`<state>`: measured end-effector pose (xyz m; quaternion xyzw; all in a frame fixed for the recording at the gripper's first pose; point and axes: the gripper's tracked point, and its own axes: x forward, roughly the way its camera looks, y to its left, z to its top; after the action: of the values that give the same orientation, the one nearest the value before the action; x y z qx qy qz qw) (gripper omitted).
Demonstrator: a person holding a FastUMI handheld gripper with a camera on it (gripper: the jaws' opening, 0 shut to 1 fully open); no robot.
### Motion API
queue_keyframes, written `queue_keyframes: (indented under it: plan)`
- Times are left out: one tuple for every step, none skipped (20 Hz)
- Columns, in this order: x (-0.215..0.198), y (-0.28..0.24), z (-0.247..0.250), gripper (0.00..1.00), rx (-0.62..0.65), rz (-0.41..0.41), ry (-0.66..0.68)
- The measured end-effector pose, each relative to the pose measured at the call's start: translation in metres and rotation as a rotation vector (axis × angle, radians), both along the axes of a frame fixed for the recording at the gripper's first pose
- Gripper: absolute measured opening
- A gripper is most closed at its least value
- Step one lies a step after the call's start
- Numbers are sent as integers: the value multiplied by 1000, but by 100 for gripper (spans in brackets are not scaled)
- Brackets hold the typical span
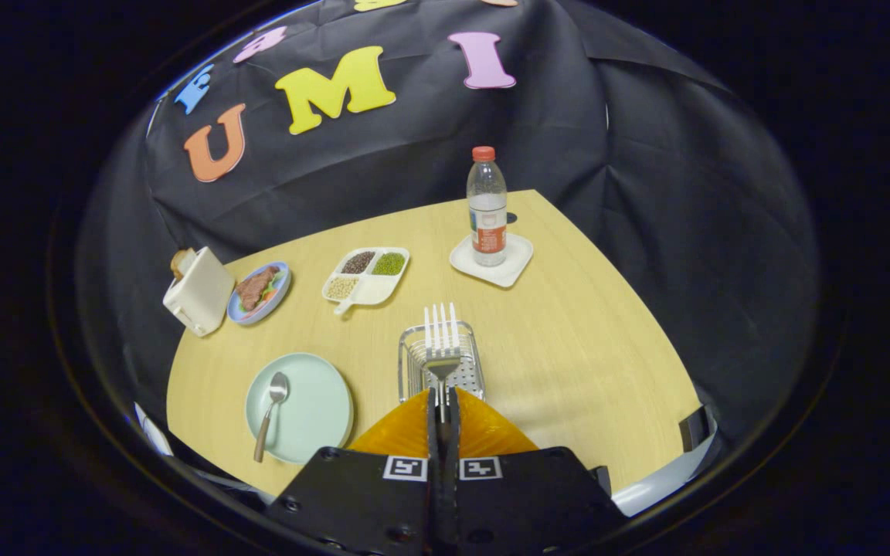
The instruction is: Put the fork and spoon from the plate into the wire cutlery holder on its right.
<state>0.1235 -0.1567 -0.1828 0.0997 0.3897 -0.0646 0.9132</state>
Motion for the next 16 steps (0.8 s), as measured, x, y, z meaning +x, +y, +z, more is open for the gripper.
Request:
queue_keyframes:
  plan:
    - [1, 1, -1, 1, 1, -1, 0]
    - [2, 1, -3, 3, -10, 0, 3]
    - [1, 2, -4, 3, -19, 0, 7]
    - [4, 2, -2, 3, -18, -3, 2]
    - [5, 2, -2, 3, -14, -9, -3]
    - [6, 2, -1, 3, -12, -14, -6]
    - [7, 3, -3, 3, -10, -16, -6]
    - [8, 3, -5, 3, -11, -18, -6]
    - [8, 4, -3, 3, -8, -18, -15]
    - [11, 7, -1, 11, 6, -16, -31]
    - [13, 5, 1, 18, 11, -21, -44]
    - [15, 4, 3, 26, 11, -27, -55]
    - [15, 5, 9, 26, 20, -27, -69]
    - [17, 7, 10, 36, 34, -25, -85]
    - [15, 6, 12, 46, 33, -30, -95]
    - [15, 5, 15, 56, 31, -34, -104]
